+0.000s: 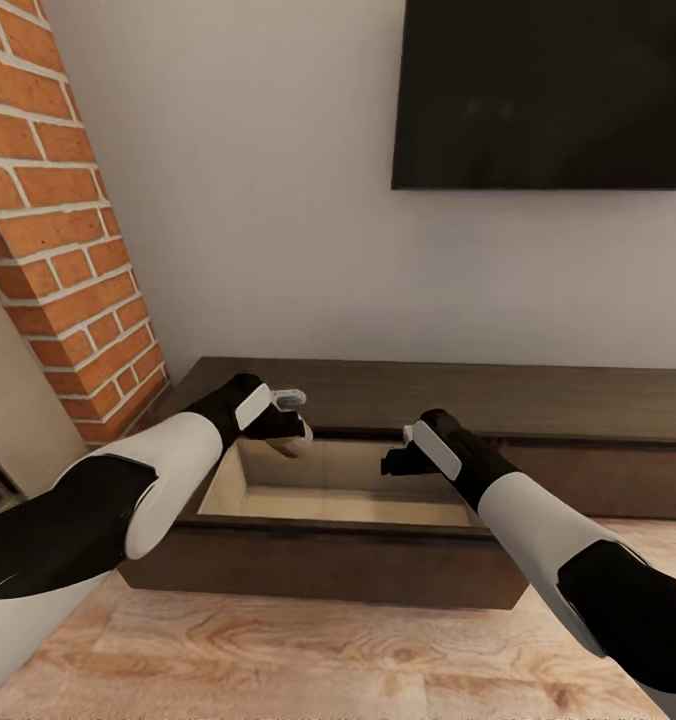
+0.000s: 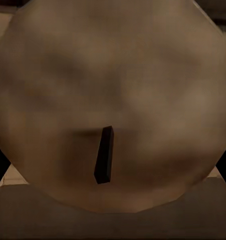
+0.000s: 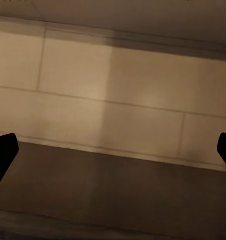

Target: Place each of the two pumpkins and all three candles from the living room inside a cabinet in the living room (use any cabinet), then make sure every cabinet is closed, and position the cauldron so it is next to a table in the living room.

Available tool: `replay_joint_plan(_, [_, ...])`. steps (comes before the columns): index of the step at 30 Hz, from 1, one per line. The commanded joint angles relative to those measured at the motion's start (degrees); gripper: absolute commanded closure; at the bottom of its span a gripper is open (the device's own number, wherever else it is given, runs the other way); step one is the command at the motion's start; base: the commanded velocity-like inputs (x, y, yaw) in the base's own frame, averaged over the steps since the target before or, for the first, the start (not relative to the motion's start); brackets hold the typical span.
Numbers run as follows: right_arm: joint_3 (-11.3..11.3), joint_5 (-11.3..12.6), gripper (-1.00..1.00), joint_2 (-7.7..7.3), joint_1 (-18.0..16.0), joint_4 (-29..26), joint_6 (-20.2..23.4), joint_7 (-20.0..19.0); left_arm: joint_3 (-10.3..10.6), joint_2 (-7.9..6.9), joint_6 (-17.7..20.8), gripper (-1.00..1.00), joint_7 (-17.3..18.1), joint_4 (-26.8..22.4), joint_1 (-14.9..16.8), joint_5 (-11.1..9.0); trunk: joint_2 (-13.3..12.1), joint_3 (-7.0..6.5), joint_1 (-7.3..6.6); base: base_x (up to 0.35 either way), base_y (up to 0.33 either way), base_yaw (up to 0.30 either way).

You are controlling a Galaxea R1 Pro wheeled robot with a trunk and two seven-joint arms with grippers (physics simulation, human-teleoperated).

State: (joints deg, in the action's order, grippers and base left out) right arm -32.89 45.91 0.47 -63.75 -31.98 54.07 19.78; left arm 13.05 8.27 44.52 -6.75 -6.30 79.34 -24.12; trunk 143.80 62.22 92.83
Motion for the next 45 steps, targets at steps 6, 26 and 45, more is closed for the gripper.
replay_joint_plan(6, [-0.4, 0.7, -1.0, -0.04, -0.1, 1.7, -2.8, 0.5, 0.4, 0.89, 0.0, 1.0, -0.2, 1.1, 0.0, -0.4, 0.0, 0.47, -0.02, 0.134, 0.0, -0.012])
replay_joint_plan(26, [-0.5, 0.9, -1.0, 1.22, -0.1, 8.8, -9.4, 0.3, 0.6, 1.45, -8.5, 1.0, 0.0, 3.8, -0.1, 0.0, 0.0, 1.94, -0.02, 0.015, 0.0, -0.001])
replay_joint_plan(45, [-0.5, 0.8, -1.0, 3.2, -0.1, 10.4, -10.5, -1.6, 0.5, 1.73, -12.2, 1.0, 3.4, 5.3, -0.7, 7.5, 0.0, 3.7, -0.02, 0.0, 0.0, 0.0])
